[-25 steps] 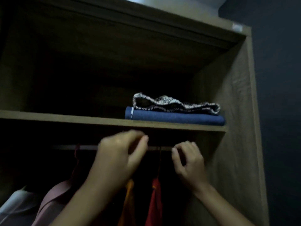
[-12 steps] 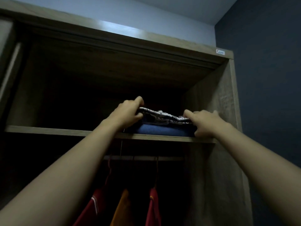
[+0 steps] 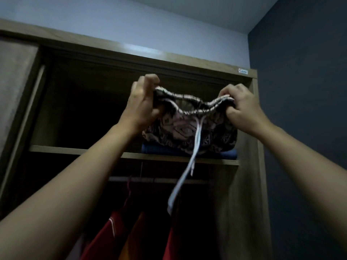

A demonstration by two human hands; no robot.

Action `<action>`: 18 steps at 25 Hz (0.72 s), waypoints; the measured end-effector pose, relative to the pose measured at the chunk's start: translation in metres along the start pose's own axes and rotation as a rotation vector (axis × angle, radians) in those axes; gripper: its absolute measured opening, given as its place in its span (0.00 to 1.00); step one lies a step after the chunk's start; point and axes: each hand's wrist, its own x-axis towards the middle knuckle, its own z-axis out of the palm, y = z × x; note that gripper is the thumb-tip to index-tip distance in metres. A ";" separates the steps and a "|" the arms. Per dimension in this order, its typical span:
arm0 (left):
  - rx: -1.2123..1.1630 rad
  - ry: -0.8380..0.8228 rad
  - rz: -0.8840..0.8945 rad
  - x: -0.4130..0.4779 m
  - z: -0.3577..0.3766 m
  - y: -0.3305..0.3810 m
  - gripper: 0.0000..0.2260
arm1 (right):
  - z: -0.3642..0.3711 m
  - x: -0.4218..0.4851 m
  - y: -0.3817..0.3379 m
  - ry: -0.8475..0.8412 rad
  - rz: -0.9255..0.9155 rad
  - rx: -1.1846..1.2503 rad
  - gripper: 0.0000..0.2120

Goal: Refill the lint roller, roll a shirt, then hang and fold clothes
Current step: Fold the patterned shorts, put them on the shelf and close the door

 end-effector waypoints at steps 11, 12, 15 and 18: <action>-0.504 -1.220 -0.385 -0.030 -0.147 0.066 0.12 | -0.133 -0.066 -0.032 -1.243 0.351 0.561 0.12; -0.603 -1.283 -0.422 -0.038 -0.153 0.071 0.12 | -0.139 -0.075 -0.034 -1.323 0.367 0.629 0.13; -0.824 -1.240 -0.567 -0.061 -0.158 0.079 0.12 | -0.141 -0.096 -0.032 -1.359 0.498 0.702 0.21; -0.829 -1.021 -0.782 -0.101 -0.149 0.084 0.11 | -0.130 -0.125 -0.029 -1.173 0.642 0.733 0.21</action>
